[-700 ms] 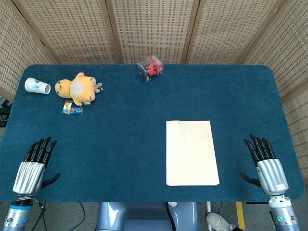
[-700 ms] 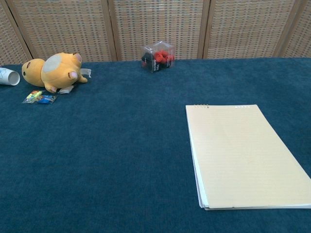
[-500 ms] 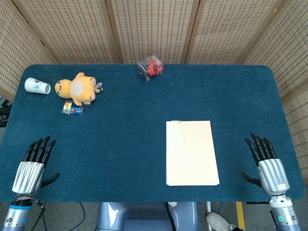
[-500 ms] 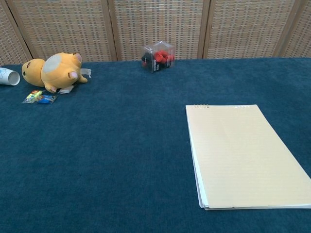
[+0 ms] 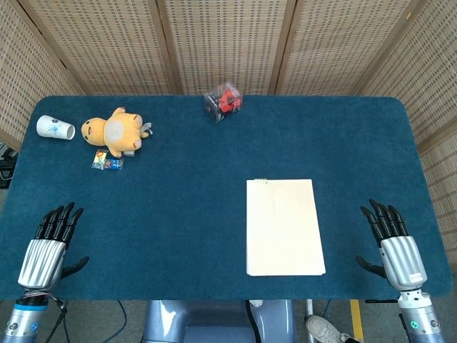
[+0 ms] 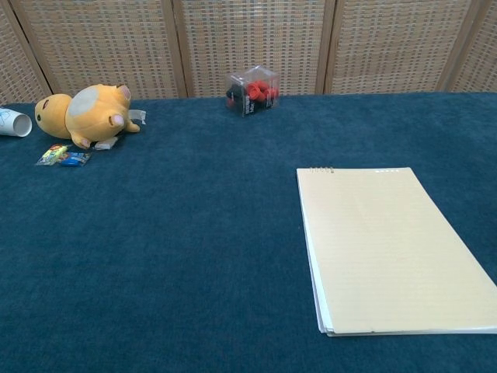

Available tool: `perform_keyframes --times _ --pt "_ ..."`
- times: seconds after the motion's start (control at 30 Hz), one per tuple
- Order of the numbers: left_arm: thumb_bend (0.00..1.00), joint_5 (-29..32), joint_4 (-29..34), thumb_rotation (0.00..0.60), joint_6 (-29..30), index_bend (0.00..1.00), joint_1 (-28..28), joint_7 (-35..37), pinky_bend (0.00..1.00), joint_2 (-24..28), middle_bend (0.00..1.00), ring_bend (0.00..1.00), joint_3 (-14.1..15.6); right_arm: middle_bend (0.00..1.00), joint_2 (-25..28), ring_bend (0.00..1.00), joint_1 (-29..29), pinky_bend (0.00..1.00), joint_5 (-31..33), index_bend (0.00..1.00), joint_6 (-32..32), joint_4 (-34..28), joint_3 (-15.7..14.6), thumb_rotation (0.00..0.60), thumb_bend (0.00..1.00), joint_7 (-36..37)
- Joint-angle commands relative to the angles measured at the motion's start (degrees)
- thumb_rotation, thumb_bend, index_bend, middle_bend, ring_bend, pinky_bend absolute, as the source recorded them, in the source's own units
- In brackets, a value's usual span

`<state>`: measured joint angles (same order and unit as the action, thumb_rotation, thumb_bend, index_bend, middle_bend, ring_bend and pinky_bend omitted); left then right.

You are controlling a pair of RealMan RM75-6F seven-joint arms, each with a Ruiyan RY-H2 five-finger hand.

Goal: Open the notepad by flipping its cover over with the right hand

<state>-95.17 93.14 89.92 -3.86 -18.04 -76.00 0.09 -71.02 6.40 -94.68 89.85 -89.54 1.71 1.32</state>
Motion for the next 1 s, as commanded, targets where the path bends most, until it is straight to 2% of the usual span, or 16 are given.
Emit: perform_keyframes --times 0.03,0.4,0.57,0.63,0.8,1.0 --pt "0.00 -0.18 0.11 0.600 -0.05 0.00 -0.03 -0.33 0.08 -0.03 0.00 0.00 0.10 0.00 -0.09 0.00 -0.02 0.00 -0.16 0.00 -0.11 0.10 -0.18 0.600 0.05 -0.11" --pt "0.00 -0.48 0.77 0.600 -0.23 0.00 0.02 -0.84 0.07 0.20 0.00 0.00 0.46 0.00 0.22 0.00 -0.39 0.00 -1.32 0.00 0.20 -0.76 -1.05 0.600 0.07 0.71" --pt "0.00 -0.71 1.10 0.600 0.16 0.00 0.06 -0.54 0.07 0.46 0.00 0.00 0.35 0.00 -0.64 0.00 0.17 0.00 -3.24 0.00 -2.84 -1.73 -3.61 0.600 0.09 -0.32" --pt "0.00 -0.84 1.20 0.600 0.18 0.00 0.06 -0.59 0.07 0.50 0.00 0.00 0.42 0.00 -1.52 0.00 0.58 0.00 -3.81 0.00 -4.37 -1.62 -4.36 0.600 0.11 -1.82" --pt "0.00 -1.17 1.42 0.600 0.36 0.00 0.12 -0.66 0.07 0.60 0.00 0.00 0.52 0.00 -5.09 0.00 1.44 0.00 -3.78 0.00 -7.92 -1.72 -5.19 0.600 0.28 -6.13" --pt "0.00 -1.36 1.40 0.600 0.38 0.00 0.10 -0.48 0.07 0.64 0.00 0.00 0.56 0.00 -8.35 0.00 1.92 0.00 -3.82 0.00 -9.58 -1.23 -5.46 0.600 0.29 -8.38"
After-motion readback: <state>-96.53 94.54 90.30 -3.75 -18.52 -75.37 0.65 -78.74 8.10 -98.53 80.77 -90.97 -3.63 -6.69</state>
